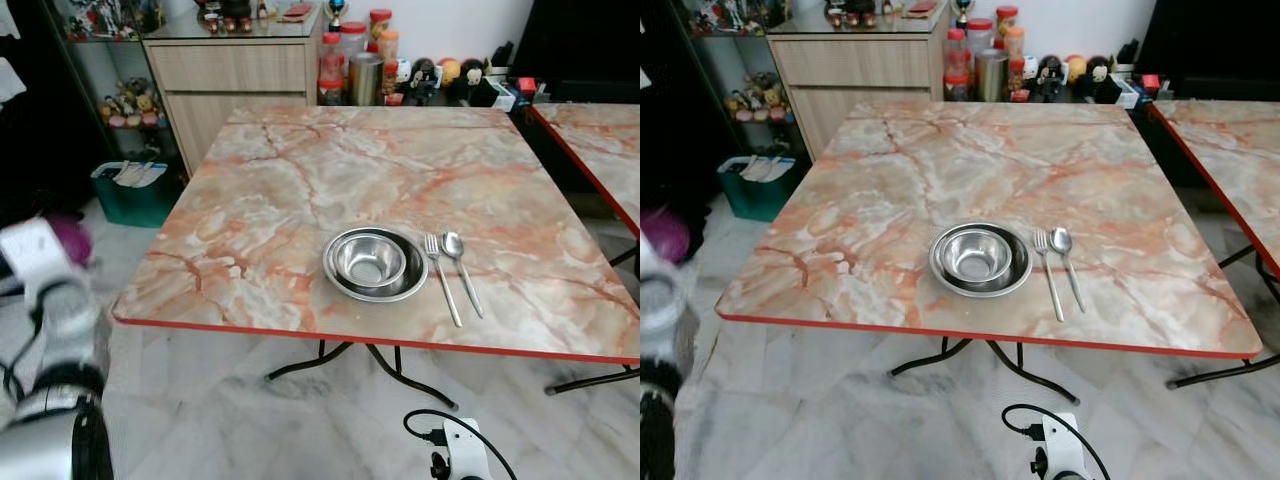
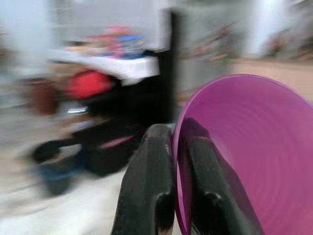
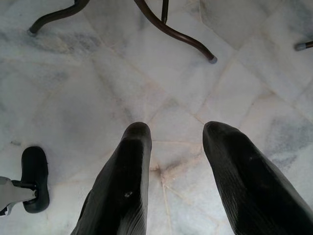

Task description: Setting the table

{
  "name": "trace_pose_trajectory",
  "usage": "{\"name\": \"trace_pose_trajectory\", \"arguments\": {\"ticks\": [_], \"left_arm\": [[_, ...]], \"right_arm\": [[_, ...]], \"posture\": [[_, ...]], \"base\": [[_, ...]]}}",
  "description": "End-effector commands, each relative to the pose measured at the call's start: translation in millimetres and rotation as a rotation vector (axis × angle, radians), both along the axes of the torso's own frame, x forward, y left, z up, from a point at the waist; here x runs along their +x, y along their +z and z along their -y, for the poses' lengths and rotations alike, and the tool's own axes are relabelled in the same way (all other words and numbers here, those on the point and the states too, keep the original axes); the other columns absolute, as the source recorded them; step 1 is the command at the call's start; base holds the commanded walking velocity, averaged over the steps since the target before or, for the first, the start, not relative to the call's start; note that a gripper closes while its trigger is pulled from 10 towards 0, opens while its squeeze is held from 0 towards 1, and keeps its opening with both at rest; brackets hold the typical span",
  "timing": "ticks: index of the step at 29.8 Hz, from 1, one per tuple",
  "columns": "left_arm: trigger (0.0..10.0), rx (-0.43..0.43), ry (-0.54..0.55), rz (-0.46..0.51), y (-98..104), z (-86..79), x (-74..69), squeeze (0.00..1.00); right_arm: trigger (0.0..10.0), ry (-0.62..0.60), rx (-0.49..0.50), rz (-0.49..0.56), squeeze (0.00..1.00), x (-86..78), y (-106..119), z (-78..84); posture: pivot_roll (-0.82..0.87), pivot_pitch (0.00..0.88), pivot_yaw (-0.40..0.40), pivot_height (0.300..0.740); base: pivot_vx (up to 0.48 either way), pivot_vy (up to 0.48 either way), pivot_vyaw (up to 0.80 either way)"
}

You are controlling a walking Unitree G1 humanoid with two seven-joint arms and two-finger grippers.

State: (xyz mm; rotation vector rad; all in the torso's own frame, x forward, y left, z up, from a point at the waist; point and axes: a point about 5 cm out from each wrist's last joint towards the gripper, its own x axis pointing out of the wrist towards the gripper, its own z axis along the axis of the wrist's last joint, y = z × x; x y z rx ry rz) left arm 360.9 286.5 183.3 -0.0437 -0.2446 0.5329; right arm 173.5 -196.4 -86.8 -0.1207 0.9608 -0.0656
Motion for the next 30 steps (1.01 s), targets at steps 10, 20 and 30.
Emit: {"name": "trace_pose_trajectory", "arguments": {"ticks": [10, 20, 30], "left_arm": [[10.0, -0.09, -0.427, -0.054, 9, 70.4, 27.9, 0.0], [10.0, -0.035, -0.566, -0.165, -8, 96.6, 26.1, 0.0], [10.0, 0.017, -0.554, -0.146, 3, 92.3, 25.8, 0.0]], "right_arm": [[10.0, -0.006, 0.001, 0.016, 0.0, 2.4, 1, -0.7], [10.0, -0.019, -0.012, 0.008, 0.0, 1.8, 1, -0.2], [10.0, 0.065, -0.034, 0.009, 0.0, 4.5, 2, -0.3]], "posture": [[0.0, 0.0, 0.034, 0.74], [-0.01, 0.0, 0.038, 0.74], [0.0, 0.0, 0.032, 0.74]], "base": [[0.0, 0.0, 0.0], [0.072, 0.0, 0.0], [0.277, 0.0, 0.0]]}}
